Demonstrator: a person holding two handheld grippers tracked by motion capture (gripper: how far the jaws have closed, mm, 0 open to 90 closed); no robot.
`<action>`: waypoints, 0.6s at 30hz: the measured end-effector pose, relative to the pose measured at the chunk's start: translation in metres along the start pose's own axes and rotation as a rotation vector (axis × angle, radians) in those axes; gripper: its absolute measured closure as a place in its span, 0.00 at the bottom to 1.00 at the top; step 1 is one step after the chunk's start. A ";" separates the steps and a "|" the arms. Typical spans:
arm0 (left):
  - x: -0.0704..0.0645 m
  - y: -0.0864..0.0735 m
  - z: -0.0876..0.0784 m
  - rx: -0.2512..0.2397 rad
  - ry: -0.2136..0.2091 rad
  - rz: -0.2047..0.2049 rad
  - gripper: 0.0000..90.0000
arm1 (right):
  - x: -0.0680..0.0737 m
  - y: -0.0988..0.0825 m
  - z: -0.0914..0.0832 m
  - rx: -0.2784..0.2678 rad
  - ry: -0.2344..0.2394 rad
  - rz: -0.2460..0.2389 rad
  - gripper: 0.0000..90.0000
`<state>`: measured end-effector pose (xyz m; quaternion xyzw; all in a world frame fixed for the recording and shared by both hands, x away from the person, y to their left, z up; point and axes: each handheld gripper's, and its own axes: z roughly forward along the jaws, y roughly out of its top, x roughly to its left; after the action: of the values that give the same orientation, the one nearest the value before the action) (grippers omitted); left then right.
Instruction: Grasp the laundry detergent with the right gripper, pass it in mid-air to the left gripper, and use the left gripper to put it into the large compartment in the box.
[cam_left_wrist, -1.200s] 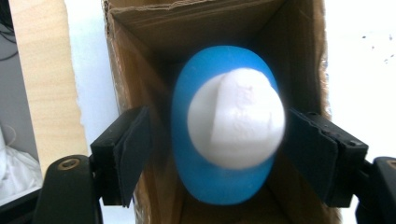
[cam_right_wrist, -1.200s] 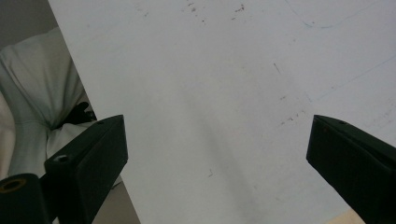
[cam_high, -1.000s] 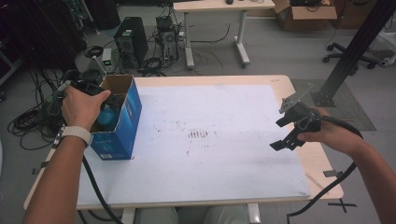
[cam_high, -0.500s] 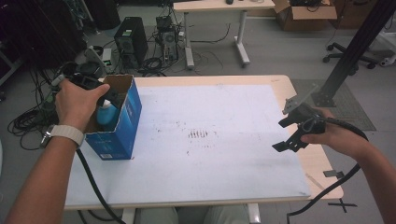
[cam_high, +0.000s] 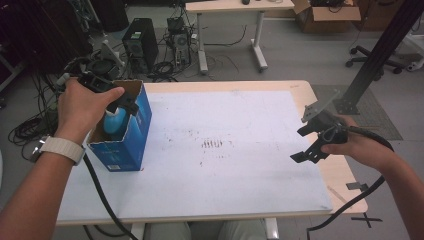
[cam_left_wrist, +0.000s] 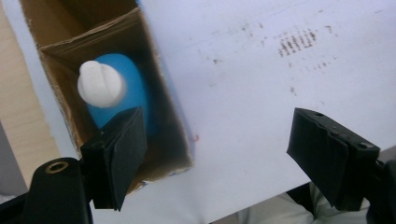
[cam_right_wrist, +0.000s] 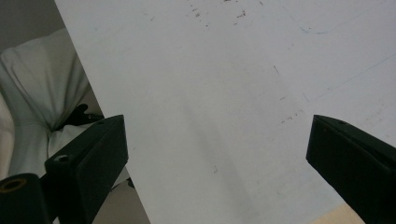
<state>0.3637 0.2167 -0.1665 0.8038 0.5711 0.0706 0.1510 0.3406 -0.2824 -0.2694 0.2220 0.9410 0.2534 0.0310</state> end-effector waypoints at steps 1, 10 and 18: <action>-0.002 0.000 -0.001 -0.001 -0.005 0.006 0.21 | 0.000 0.000 0.000 -0.001 -0.001 0.000 0.06; -0.022 0.001 -0.009 -0.002 -0.034 0.082 0.16 | 0.001 -0.001 -0.002 -0.002 -0.006 0.007 0.06; -0.039 0.004 -0.010 0.002 -0.060 0.141 0.12 | 0.001 -0.001 -0.004 -0.004 -0.009 0.008 0.06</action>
<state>0.3516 0.1803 -0.1536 0.8439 0.5083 0.0565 0.1620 0.3387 -0.2840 -0.2663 0.2271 0.9394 0.2546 0.0348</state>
